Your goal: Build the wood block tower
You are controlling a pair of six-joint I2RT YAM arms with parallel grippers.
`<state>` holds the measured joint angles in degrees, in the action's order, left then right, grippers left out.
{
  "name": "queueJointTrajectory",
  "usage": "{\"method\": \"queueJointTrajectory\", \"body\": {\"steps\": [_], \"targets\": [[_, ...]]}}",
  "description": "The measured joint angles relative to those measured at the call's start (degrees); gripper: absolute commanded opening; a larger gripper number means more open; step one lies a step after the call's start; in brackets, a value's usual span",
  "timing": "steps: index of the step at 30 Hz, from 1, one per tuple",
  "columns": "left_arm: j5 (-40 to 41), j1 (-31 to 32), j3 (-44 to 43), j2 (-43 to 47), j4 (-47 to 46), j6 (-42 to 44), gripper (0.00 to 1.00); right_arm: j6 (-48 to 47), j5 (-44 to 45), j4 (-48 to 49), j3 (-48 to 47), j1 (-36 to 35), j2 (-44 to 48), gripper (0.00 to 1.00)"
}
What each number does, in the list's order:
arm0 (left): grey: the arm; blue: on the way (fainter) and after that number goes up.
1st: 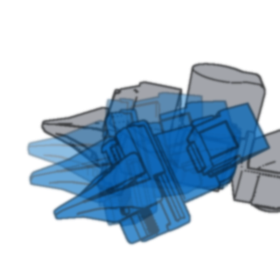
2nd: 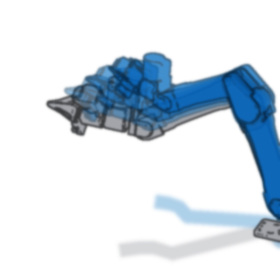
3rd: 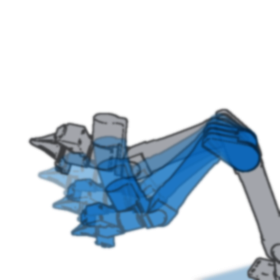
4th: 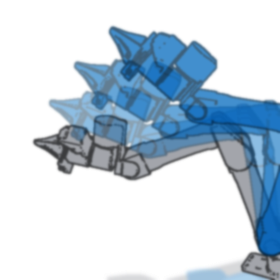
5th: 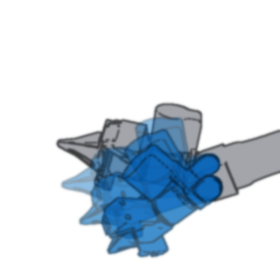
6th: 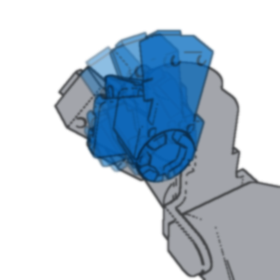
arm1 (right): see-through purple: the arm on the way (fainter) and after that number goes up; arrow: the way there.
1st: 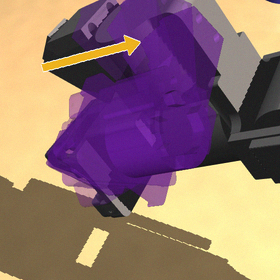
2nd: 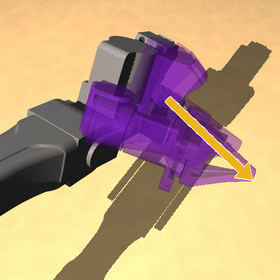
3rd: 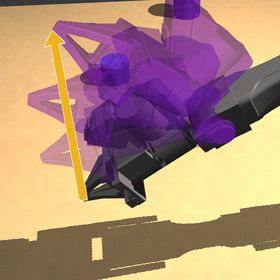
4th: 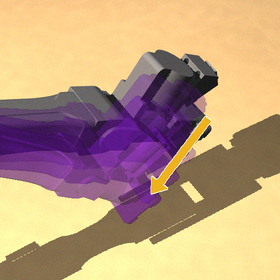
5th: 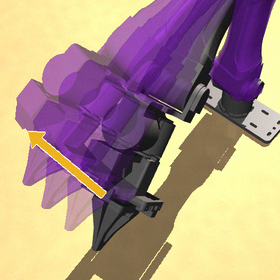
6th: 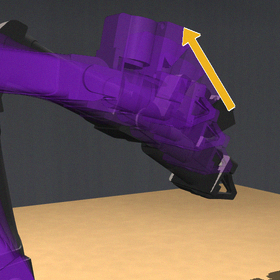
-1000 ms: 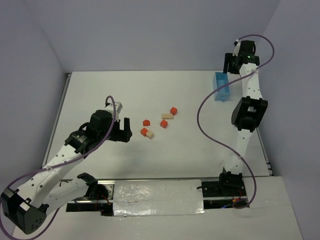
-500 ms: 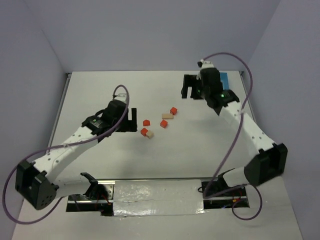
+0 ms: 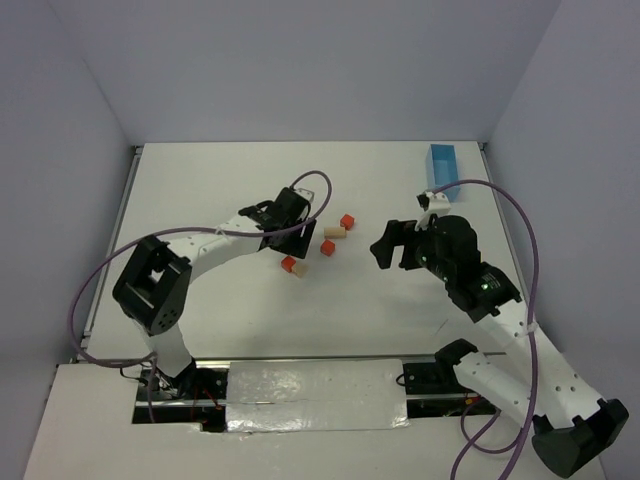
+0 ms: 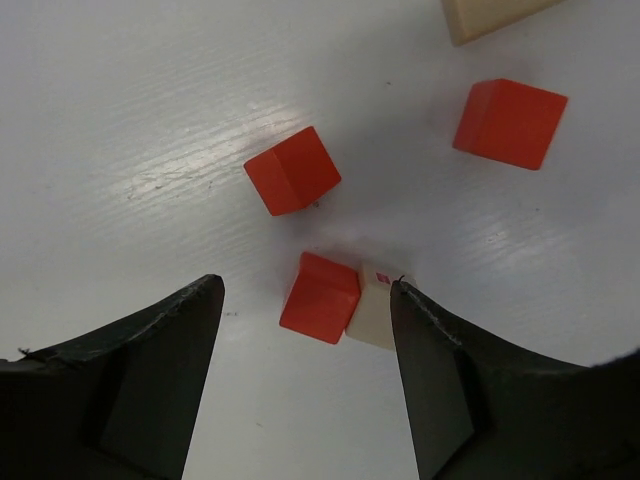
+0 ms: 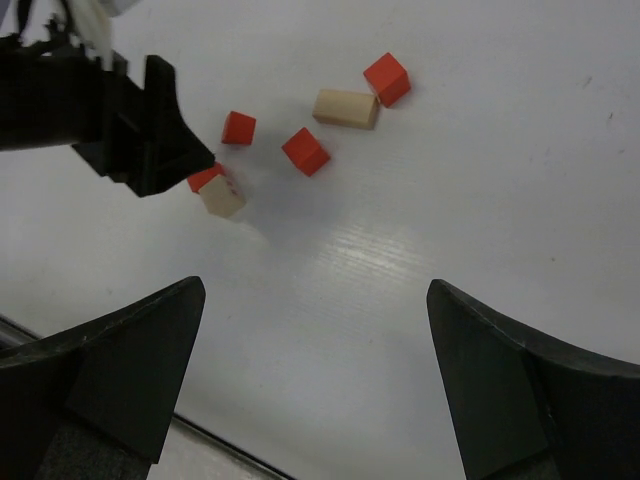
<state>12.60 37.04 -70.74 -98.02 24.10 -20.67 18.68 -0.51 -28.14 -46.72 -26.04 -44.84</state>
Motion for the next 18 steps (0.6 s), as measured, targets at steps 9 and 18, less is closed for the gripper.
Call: {"method": "queueJointTrajectory", "body": {"steps": [9,18], "targets": [[-6.7,-1.3,0.6,-3.5,-1.7,2.4,0.99,-0.1,-2.9,-0.2,0.3,-1.4,0.1,1.0],[-8.7,-1.1,1.7,-2.8,-2.1,2.8,0.99,-0.1,-4.2,-0.1,1.2,-1.9,-0.4,1.0]]}}
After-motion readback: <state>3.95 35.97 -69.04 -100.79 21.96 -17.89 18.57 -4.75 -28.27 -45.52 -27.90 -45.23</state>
